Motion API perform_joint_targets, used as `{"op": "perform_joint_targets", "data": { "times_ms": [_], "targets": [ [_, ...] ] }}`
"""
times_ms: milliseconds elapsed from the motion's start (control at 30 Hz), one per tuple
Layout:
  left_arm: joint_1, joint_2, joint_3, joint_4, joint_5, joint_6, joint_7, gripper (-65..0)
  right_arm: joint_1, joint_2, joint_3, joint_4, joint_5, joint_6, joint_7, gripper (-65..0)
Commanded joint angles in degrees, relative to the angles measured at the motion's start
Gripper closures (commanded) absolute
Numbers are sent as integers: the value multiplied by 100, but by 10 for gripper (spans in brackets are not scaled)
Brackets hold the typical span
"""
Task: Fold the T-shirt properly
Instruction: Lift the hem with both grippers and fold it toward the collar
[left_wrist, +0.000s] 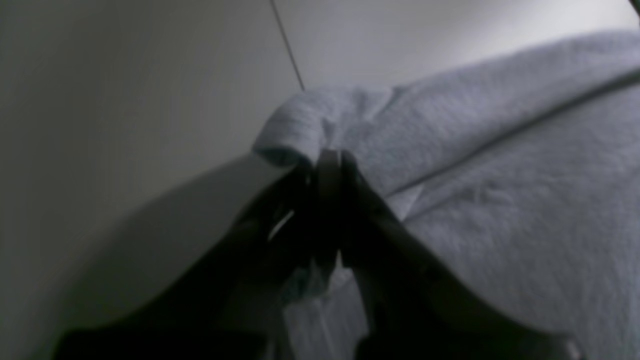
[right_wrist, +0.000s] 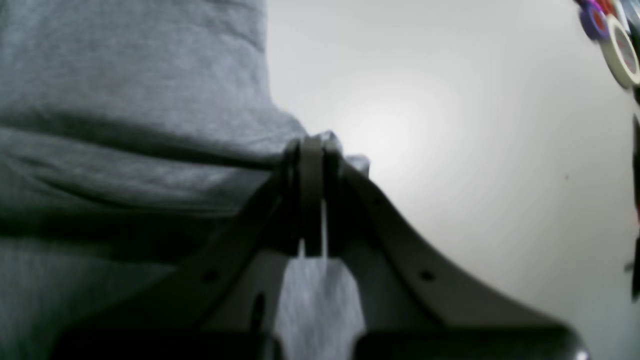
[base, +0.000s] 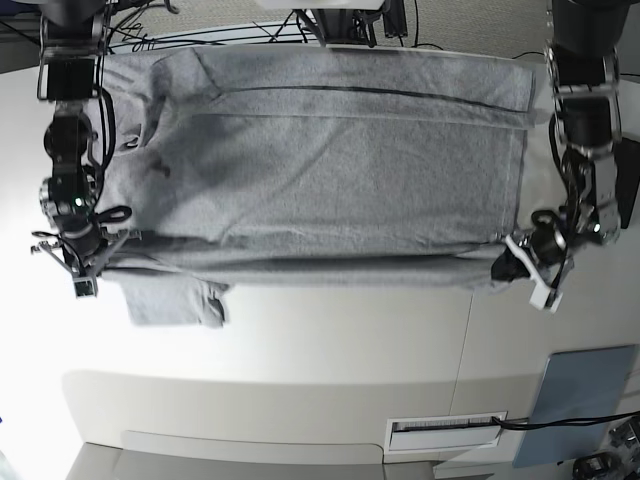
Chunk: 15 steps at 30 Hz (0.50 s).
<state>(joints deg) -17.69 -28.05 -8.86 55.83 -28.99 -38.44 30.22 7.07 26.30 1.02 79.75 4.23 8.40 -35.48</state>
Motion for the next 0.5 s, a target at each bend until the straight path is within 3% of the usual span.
{"op": "perform_joint_targets", "data": {
  "times_ms": [0,300,467],
  "targets": [
    [-7,-131,-170,212,-157,-9,-103,0,-2,129,173,284,-39,-76,114,0],
    [1113,-129,-1294,1091,-623,-156,33,0,-1045,131,754,1652,-39,-76,-142,0],
    [1711,-131,-1589,1534,-863,-156,236,0,-1532,129,957,2380,-42,-79,-376,0]
  ]
}}
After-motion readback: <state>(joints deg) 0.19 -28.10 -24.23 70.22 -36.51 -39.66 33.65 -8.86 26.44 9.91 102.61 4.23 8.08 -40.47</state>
